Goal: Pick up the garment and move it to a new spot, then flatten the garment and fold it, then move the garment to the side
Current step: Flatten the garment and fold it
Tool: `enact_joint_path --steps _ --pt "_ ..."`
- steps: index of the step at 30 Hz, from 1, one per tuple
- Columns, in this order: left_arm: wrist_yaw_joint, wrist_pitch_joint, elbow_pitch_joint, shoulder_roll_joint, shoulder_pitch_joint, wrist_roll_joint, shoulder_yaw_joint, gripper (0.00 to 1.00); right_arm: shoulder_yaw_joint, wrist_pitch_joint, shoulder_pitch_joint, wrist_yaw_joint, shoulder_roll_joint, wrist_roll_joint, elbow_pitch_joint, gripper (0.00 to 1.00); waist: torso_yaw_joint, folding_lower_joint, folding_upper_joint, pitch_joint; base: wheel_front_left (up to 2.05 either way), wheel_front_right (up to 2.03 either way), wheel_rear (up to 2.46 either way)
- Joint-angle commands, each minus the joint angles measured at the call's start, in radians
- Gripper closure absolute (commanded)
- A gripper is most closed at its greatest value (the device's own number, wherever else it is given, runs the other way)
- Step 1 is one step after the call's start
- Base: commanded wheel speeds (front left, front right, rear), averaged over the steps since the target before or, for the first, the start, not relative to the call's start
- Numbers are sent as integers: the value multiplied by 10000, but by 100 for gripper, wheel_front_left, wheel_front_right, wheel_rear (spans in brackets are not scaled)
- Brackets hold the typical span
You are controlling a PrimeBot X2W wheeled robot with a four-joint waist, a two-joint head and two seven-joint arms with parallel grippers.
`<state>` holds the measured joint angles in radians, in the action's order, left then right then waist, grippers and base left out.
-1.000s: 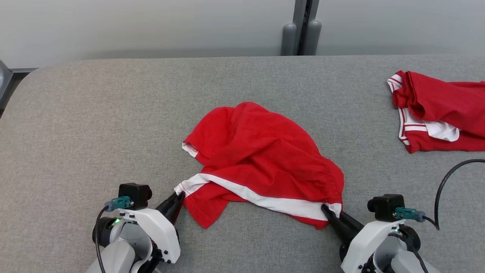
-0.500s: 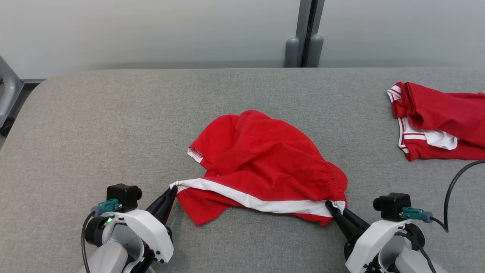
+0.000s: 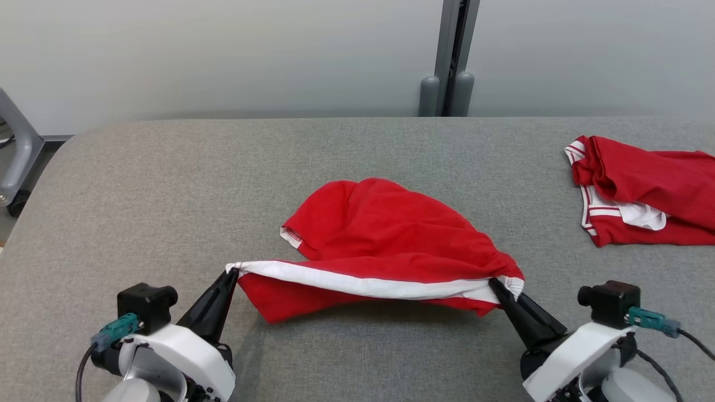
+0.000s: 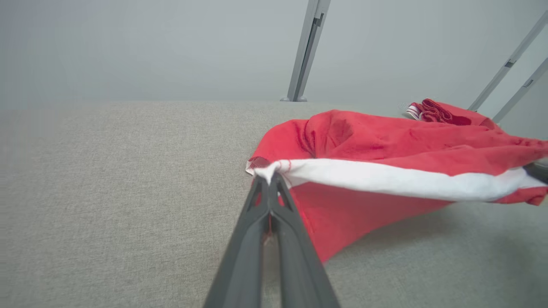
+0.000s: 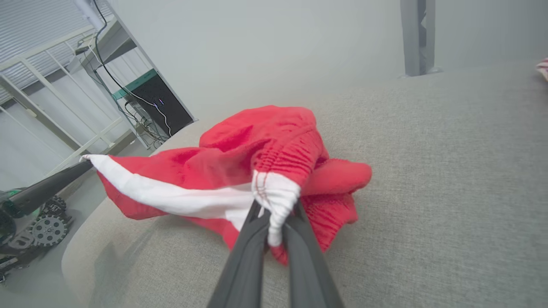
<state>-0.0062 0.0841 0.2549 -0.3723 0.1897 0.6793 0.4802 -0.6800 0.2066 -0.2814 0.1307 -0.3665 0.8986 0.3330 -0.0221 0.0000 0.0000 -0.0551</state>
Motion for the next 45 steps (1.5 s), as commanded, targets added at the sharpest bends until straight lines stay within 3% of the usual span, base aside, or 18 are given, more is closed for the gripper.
enact_joint_path --steps 1,8,15,21,28,31,37,45 --pt "254 -93 -580 -230 -297 5 -125 100 223 123 208 5 -185 102 -285 100 -8 0 0 29 0 0 0" --pt "1145 -745 -3106 -878 -1144 -159 -329 100 989 -135 730 5 -533 -79 -1481 100 -3 0 0 166 0 0 0" --pt "1259 -1156 -3768 -1124 -927 -94 -393 100 1143 -754 423 5 -406 -301 -2173 100 115 0 0 219 0 0 0" --pt "788 -1660 -3508 -1486 232 -101 -468 100 1144 -1409 -634 5 -282 -372 -2147 100 236 0 0 -153 0 0 0" --pt "-633 -2527 -1650 -1648 2853 1137 -925 100 1039 -2304 -2920 5 -124 775 -1585 100 322 0 0 -1325 0 0 0" --pt "-1016 -2953 -636 -1841 4319 1353 -887 100 875 -2670 -4225 6 -119 1104 -1116 100 365 0 0 -2092 0 0 0" --pt "-1229 -3455 813 -2189 7678 1087 -158 100 679 -3204 -7069 5 -124 1595 -333 100 306 0 0 -3959 0 0 0" --pt "-1242 -2805 2140 -2730 12021 646 1522 100 587 -3415 -10683 5 311 2046 967 100 356 0 0 -5876 0 0 0"
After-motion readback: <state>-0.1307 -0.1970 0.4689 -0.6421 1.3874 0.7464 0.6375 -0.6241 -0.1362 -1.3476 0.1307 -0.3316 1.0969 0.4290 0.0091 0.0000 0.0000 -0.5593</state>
